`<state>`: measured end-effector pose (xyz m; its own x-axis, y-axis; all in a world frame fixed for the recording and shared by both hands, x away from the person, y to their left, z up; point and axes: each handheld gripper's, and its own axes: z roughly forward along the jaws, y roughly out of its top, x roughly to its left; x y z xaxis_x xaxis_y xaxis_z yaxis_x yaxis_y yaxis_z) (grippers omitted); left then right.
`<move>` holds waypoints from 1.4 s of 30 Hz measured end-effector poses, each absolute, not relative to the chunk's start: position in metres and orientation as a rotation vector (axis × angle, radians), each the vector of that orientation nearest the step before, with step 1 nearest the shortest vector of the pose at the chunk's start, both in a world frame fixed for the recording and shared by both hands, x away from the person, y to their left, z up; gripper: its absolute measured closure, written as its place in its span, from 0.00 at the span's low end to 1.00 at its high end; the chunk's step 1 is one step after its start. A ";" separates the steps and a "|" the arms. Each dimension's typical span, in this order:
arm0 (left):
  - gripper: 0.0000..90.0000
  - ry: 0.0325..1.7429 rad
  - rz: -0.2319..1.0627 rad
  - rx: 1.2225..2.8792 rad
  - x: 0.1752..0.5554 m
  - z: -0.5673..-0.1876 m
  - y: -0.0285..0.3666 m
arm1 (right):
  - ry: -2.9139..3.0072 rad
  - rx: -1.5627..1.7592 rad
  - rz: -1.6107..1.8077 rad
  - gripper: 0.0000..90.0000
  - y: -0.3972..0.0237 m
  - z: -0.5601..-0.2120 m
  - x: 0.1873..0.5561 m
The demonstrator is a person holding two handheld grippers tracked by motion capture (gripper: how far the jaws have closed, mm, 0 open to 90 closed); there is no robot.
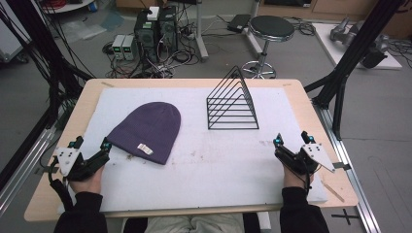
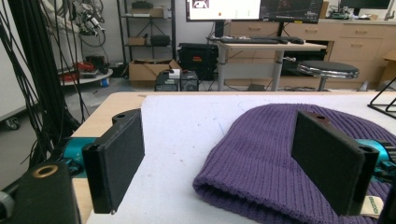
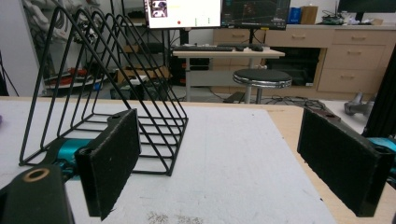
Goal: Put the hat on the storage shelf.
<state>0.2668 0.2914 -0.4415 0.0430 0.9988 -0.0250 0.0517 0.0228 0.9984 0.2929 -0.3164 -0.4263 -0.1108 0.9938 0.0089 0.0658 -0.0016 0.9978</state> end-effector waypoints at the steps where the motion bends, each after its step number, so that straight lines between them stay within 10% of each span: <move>1: 0.20 1.223 1.129 1.250 0.267 -0.442 0.291 | 1.342 1.207 1.259 0.14 -0.317 -0.427 0.293; 42: 0.28 1.089 0.993 1.521 0.301 -0.372 0.285 | 1.378 1.222 1.255 0.14 -0.318 -0.428 0.292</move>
